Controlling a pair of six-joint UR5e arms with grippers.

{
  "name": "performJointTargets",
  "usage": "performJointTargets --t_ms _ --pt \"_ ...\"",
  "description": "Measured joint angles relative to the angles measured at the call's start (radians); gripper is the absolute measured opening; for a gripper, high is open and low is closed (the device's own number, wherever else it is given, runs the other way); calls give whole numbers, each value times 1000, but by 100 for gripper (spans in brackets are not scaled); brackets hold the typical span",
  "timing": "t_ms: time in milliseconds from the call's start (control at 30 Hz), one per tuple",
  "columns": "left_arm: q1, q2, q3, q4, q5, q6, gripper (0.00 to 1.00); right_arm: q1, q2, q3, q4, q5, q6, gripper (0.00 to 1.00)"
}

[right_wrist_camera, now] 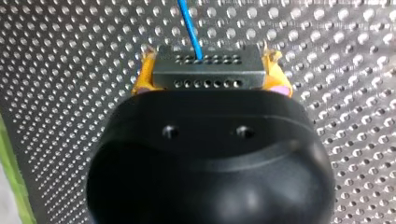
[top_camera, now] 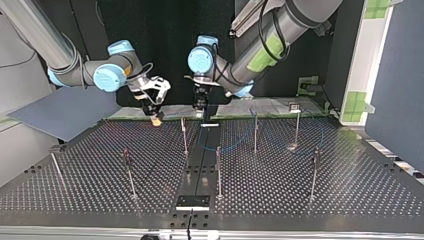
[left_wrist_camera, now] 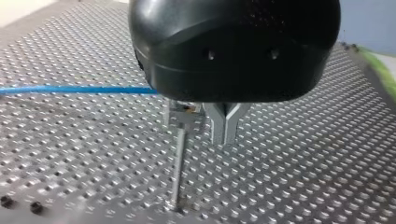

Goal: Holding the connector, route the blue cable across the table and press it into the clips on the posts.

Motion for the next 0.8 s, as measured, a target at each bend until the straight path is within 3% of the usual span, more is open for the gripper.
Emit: performJointTargets --t_ms 433,800 --pt "40 -1 28 -6 48 -12 0 -26 34 0 -42 -17 6 0" --pt "69 -4 52 -6 139 -29 0 -50 38 -3 -103 -64 37 0"
